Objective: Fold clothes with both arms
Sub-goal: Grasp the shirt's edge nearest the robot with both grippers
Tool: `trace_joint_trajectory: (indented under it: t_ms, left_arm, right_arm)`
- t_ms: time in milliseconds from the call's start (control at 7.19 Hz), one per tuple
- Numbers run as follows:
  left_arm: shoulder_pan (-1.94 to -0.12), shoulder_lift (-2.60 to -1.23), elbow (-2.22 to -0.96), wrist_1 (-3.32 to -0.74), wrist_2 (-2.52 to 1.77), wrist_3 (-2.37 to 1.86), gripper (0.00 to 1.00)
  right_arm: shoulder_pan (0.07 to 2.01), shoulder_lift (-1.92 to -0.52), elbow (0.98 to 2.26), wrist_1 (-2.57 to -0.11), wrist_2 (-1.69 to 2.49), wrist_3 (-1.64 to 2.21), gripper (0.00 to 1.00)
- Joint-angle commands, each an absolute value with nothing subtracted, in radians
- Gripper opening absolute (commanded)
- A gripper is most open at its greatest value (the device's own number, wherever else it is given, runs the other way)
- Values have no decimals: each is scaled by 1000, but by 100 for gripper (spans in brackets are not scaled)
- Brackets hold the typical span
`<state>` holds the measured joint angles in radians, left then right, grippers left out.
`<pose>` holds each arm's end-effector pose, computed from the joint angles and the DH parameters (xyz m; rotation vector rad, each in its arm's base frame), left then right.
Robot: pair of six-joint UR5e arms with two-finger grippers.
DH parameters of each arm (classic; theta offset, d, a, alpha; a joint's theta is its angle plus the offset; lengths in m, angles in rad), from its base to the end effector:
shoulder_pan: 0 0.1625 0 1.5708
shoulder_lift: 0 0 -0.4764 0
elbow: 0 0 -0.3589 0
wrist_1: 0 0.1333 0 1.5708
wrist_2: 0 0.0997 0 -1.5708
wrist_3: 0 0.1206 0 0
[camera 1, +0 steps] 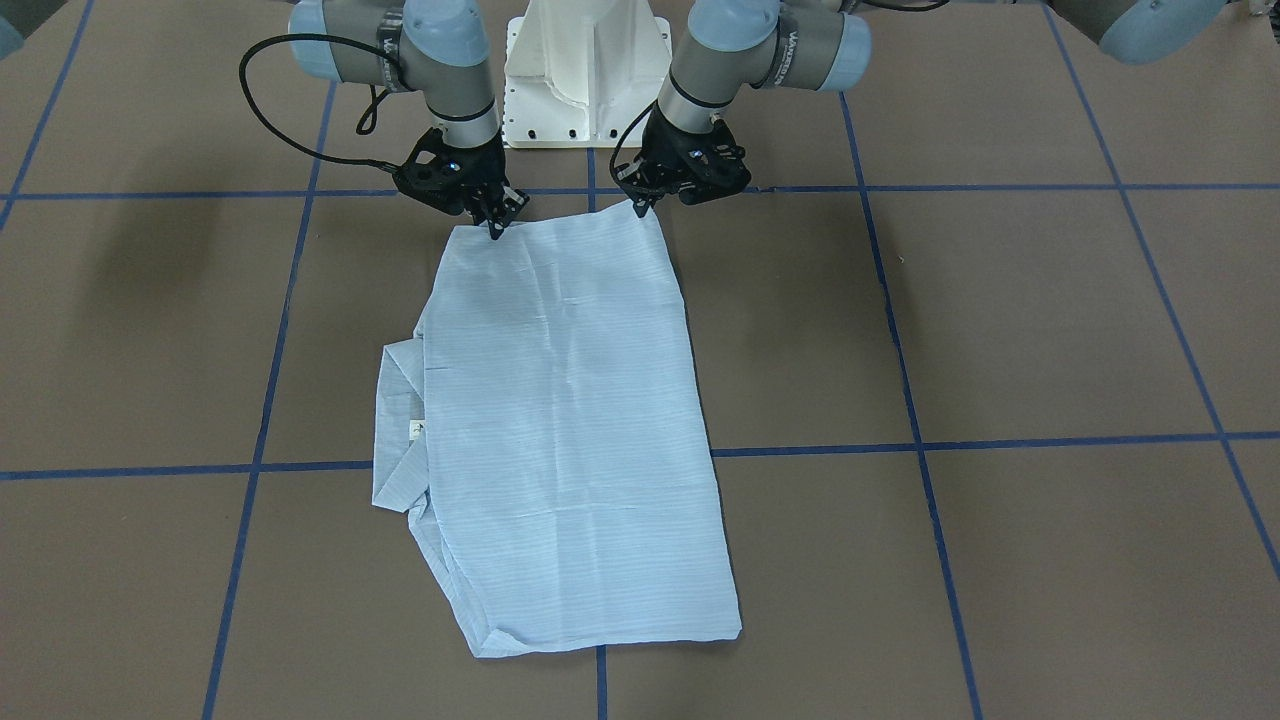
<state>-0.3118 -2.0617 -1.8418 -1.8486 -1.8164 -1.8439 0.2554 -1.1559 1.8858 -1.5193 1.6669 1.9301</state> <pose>0.5731 -0.2940 0.3082 -0.2044 1.0455 -0.4015 -0.5641 -0.2731 0.3742 -0.1333 -0.7853 0.5449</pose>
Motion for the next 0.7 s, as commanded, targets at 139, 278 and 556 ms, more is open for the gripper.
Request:
trace_joint_trajectory:
  t_ms: [139, 278, 556]
  left_arm:
    - [-319, -2062, -1862, -1848, -1818, -1844, 0]
    - [-319, -2057, -1894, -1833, -1819, -1844, 0]
    - [-308, -2060, -2001, -1697, -1824, -1844, 0]
  right_arm:
    - [287, -1146, 1940, -1522, 1678, 1928, 0]
    - [288, -1155, 1966, -1522, 1687, 1927, 0]
    - [290, -1167, 2020, -1520, 1741, 1925, 0]
